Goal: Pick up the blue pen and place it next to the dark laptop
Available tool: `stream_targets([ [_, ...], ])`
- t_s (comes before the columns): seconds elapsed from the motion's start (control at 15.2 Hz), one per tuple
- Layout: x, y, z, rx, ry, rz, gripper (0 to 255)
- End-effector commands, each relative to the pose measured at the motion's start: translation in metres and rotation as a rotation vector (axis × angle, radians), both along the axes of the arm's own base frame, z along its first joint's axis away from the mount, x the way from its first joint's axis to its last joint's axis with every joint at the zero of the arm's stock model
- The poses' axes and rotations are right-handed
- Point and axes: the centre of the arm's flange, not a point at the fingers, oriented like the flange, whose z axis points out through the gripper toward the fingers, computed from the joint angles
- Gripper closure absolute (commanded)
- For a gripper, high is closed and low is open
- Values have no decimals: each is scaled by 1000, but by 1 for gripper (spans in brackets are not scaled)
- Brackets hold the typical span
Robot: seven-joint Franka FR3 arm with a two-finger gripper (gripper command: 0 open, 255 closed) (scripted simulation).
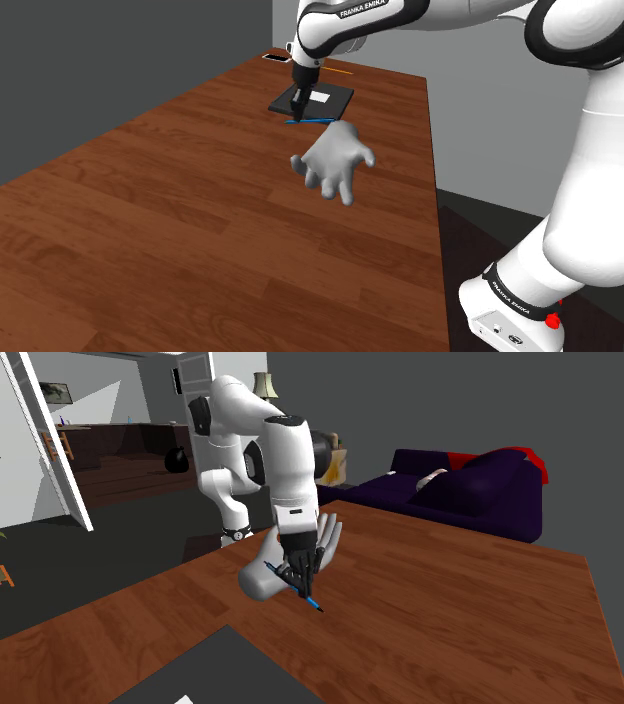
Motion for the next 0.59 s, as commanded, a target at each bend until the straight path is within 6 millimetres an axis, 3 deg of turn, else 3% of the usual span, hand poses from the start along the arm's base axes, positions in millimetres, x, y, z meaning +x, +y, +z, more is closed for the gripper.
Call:
stream_targets([
  [0.0,-1,1,-11,0,0,0,255],
  [0.53,-1,1,-48,0,0,0,255],
])
